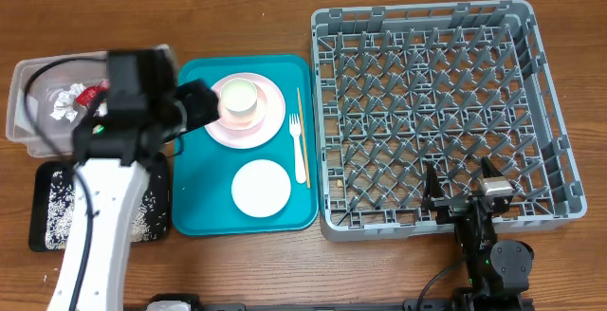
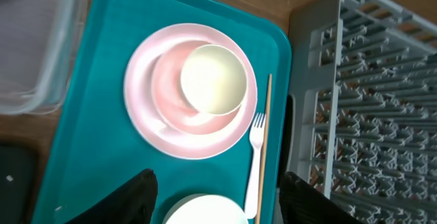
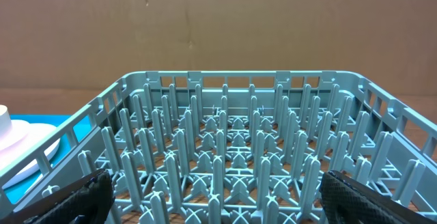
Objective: Sort waste into correct bins and load items into the dishwasher
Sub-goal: 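Reach the left gripper to the white cup on the pink plate and grasp it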
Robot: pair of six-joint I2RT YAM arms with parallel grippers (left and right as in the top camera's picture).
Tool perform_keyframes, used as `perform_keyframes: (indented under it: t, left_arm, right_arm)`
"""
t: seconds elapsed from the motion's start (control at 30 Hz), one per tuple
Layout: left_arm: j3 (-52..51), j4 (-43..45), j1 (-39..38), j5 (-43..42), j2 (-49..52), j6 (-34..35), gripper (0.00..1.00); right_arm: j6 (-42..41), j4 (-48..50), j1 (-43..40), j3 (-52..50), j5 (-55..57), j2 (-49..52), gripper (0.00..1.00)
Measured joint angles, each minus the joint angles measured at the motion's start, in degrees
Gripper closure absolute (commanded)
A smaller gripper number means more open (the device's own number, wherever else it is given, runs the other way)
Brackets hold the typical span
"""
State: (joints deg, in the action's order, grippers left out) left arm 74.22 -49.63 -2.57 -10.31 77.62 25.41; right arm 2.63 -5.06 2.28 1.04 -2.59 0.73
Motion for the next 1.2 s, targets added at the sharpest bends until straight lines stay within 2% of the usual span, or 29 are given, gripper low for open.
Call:
perform_keyframes:
  t: [0.17, 0.33, 0.5, 0.77, 0.93, 1.2]
  left_arm:
    - [3.28, 0.96, -4.9, 5.2, 7.76, 0.85, 0.41]
    - [3.41, 4.42, -5.6, 9.29, 14.38, 2.12, 0.44]
    - [3.43, 7.93, -5.6, 10.67, 19.69, 3.26, 0.43]
    - [3.43, 8.55, -5.6, 11.02, 25.55, 4.98, 0.44]
    - [3.43, 8.52, -5.6, 11.04, 27.23, 5.79, 0.62]
    - [3.45, 9.18, -5.6, 11.04, 27.5, 6.16, 0.81]
  right_arm:
    - [0.0, 0.0, 0.0, 0.0, 0.0, 0.0, 0.0]
    - [0.02, -0.02, 0.0, 0.0, 0.0, 0.0, 0.0]
    - [0.02, -0.02, 0.0, 0.0, 0.0, 0.0, 0.0]
    - [-0.02, 0.0, 0.0, 0.0, 0.0, 0.0, 0.0]
    - [0.0, -0.02, 0.0, 0.0, 0.0, 0.0, 0.0]
    - [0.0, 0.0, 0.0, 0.0, -0.02, 0.0, 0.0]
